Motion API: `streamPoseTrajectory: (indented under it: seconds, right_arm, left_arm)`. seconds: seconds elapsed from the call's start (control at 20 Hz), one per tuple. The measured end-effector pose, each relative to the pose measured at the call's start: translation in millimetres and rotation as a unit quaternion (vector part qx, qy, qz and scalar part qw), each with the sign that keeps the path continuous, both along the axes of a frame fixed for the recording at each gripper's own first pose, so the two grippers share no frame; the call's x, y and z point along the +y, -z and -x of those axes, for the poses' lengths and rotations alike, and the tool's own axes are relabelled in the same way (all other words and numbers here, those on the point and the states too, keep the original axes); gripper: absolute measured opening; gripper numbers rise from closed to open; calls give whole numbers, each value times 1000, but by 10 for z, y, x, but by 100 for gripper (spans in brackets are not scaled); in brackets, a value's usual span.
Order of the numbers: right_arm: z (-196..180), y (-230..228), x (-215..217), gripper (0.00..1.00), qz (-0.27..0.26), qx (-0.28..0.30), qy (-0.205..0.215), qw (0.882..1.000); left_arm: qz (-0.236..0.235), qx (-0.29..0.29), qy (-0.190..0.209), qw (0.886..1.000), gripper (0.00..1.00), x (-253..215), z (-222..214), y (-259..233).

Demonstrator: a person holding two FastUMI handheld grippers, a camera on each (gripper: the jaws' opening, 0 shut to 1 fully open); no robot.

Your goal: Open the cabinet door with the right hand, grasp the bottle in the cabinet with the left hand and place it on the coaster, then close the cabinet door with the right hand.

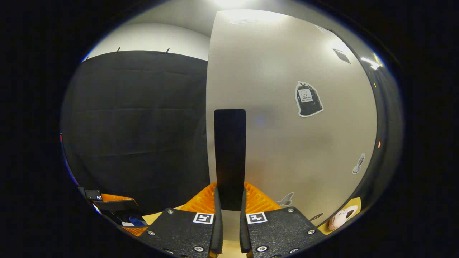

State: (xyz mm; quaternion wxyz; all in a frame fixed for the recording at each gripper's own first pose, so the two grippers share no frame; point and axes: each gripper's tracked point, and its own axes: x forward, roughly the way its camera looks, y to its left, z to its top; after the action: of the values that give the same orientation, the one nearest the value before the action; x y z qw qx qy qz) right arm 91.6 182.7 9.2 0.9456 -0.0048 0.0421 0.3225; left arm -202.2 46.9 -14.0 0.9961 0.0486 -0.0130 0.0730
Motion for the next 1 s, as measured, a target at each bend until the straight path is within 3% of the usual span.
streamPoseTrajectory:
  seconds: [0.05,0.2,0.4,0.55,0.6,0.9,0.95,1.0]
  right_arm:
    - [2,-3,-28,19,-1,2,-2,1000]
    - [-7,18,-86,19,-2,9,-6,1000]
    - [-55,17,-153,18,-4,12,3,1000]
    - [-28,-2,-177,19,-6,11,12,1000]
    - [-25,-3,-185,19,-7,11,19,1000]
    - [-28,-30,-315,19,-23,15,71,997]
    - [-12,-41,-341,17,-30,14,80,996]
    - [1,-32,-406,19,-28,11,93,995]
  left_arm:
    - [4,5,4,1000,92,-115,31,36]
    - [6,14,20,1000,88,-425,151,39]
    - [-16,15,24,999,92,-744,352,-69]
    - [-13,18,29,999,83,-973,443,-44]
    - [-12,19,32,999,87,-1030,462,-40]
    - [-12,33,47,998,87,-1354,434,55]
    - [-13,31,50,998,92,-1386,415,50]
    - [-16,20,48,999,88,-1398,410,-14]
